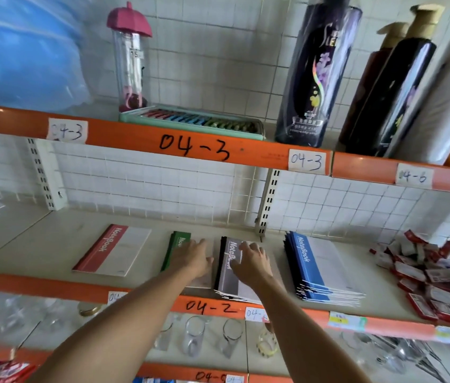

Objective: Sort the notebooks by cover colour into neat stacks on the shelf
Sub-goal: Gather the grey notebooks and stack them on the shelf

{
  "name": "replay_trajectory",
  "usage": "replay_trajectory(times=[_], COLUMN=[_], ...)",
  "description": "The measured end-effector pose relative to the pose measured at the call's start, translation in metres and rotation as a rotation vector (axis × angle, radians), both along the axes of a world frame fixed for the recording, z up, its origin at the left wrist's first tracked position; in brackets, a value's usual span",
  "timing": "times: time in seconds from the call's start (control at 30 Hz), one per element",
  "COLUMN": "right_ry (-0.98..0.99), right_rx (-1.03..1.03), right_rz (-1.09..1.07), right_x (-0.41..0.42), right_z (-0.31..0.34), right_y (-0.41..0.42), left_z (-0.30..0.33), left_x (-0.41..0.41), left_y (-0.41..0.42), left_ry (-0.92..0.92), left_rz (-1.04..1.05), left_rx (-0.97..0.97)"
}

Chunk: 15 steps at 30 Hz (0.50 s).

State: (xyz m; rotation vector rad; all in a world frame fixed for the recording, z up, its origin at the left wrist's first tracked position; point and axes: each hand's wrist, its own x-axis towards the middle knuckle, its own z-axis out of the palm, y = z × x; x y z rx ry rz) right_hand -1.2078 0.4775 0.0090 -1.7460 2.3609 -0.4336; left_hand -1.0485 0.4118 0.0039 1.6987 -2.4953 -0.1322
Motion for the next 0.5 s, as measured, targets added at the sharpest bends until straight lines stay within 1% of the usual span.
replay_trajectory(times=[0.17, 0.3, 0.4, 0.5], right_ry=[-0.03, 0.032, 0.038, 0.029], right_rx=[0.015, 0.022, 0.053, 0.042], right_rz=[0.094, 0.175, 0.191, 0.203], right_x=[0.053, 0.108, 0.152, 0.207], right_z=[0.0, 0.001, 0.004, 0.004], right_y=[-0.015, -0.03, -0.044, -0.057], left_z=[0.0, 0.003, 0.01, 0.016], left_x=[0.074, 0.137, 0.181, 0.235], left_y=[-0.01, -0.021, -0.029, -0.037], left_ry=[0.082, 0.059, 0.053, 0.066], left_rz=[0.012, 0.042, 0.063, 0.087], left_rx=[0.006, 0.006, 0.002, 0.0])
